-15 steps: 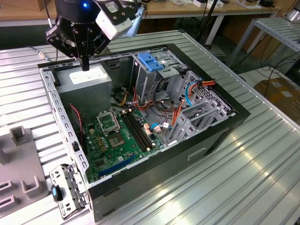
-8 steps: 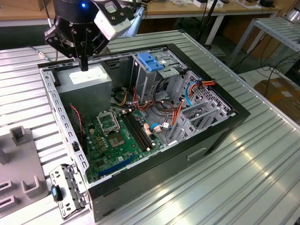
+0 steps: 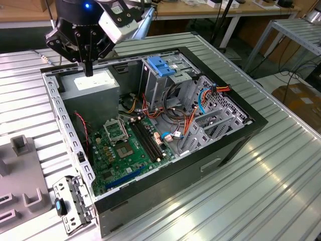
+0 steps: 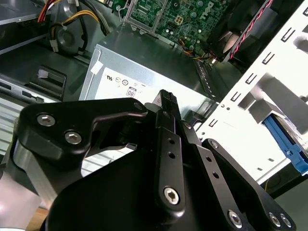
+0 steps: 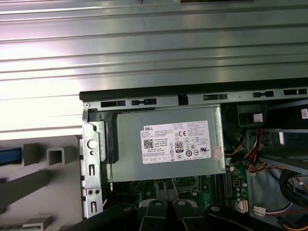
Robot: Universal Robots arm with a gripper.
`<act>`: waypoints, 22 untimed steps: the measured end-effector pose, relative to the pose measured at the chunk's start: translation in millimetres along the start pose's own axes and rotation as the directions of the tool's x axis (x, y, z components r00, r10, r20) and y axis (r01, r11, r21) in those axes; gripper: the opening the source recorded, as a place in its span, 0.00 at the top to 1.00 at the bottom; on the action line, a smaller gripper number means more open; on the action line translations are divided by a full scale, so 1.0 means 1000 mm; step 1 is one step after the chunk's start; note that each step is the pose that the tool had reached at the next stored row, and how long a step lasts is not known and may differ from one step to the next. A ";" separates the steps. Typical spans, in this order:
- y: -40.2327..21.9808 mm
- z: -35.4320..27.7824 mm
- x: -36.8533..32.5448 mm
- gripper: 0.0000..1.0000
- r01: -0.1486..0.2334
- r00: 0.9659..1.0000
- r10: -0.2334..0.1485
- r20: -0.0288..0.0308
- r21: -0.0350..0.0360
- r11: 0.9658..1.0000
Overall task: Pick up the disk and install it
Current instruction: 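Reach for the disk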
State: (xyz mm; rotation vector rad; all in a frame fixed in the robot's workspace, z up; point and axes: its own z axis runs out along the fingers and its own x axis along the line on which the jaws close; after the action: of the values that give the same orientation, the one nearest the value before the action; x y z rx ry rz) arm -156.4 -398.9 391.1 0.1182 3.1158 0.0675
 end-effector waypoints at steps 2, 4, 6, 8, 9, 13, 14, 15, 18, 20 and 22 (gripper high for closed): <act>0.0000 0.0000 0.0007 0.89 0.000 1.000 0.000 0.000 0.000 1.000; -0.0001 0.0001 0.0014 0.89 0.000 1.000 0.000 0.000 0.000 1.000; -0.0002 0.0001 0.0022 0.89 0.000 1.000 0.000 0.000 0.000 1.000; -0.0002 0.0001 0.0028 0.89 0.000 1.000 0.000 0.000 0.000 1.000; -0.0002 0.0001 0.0031 0.89 0.000 1.000 0.000 0.000 0.000 1.000; -0.0003 0.0002 0.0045 0.89 0.000 1.000 0.000 0.000 0.000 1.000; -0.0004 0.0002 0.0049 0.89 0.000 1.000 0.000 0.000 0.000 1.000; -0.0004 0.0002 0.0054 0.89 0.000 1.000 0.000 0.000 0.000 1.000; -0.0005 0.0002 0.0065 0.89 0.000 1.000 0.000 0.000 0.000 1.000; -0.0006 0.0003 0.0071 0.89 0.000 1.000 0.000 -0.001 0.000 1.000; -0.0006 0.0003 0.0075 0.89 0.000 1.000 0.000 -0.001 0.000 1.000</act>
State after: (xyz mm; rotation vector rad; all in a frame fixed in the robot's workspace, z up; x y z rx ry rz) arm -163.9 -398.9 390.7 0.1182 3.1164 0.0675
